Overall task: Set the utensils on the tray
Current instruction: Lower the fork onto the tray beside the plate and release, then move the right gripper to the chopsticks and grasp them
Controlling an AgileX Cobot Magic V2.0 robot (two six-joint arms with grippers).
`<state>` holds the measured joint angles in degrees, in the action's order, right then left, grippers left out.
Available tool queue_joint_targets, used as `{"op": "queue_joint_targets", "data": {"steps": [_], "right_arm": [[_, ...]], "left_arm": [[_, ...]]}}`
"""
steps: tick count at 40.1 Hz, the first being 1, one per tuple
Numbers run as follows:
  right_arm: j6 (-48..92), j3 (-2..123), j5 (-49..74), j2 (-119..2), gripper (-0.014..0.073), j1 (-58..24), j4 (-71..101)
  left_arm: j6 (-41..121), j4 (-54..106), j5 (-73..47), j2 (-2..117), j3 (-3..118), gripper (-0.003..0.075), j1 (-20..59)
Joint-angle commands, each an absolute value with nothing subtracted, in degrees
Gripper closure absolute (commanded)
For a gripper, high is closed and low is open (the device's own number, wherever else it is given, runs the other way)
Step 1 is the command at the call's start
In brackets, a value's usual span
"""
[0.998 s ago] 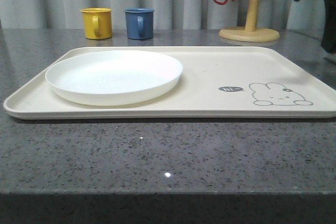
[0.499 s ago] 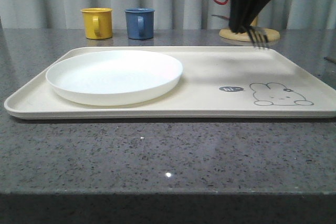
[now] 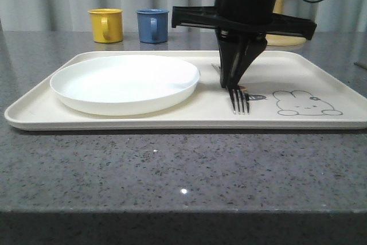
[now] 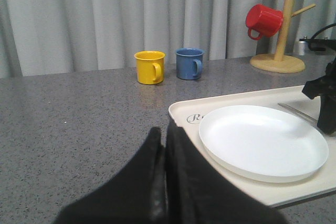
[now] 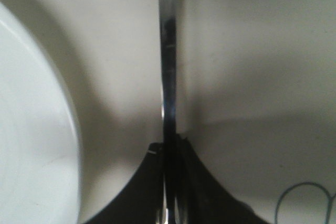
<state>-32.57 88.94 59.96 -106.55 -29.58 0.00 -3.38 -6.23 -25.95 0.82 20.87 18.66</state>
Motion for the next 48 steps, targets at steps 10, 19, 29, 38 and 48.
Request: {"op": "queue_joint_targets", "data": {"steps": [10, 19, 29, 38, 48], "right_arm": [[-32.6, 90.9, 59.5, -104.1, 0.0388, -29.6, 1.1], [-32.6, 90.9, 59.9, -102.1, 0.027, -29.4, 0.9], [-27.7, 91.1, 65.5, -97.2, 0.027, -25.1, -2.0], [-17.7, 91.0, 74.5, -93.1, 0.027, -15.0, -5.0], [-9.4, 89.7, 76.2, -91.2, 0.0225, -3.2, -5.1]], "left_arm": [[-3.9, -5.9, -21.4, 1.6, 22.4, 0.0738, 18.6], [-3.9, -5.9, -21.4, 1.6, 22.4, 0.0738, 18.6], [-3.9, -5.9, -21.4, 1.6, 22.4, 0.0738, 18.6], [-3.9, -5.9, -21.4, 1.6, 22.4, 0.0738, 18.6], [-3.9, -5.9, -21.4, 1.6, 22.4, 0.0738, 18.6]]}}
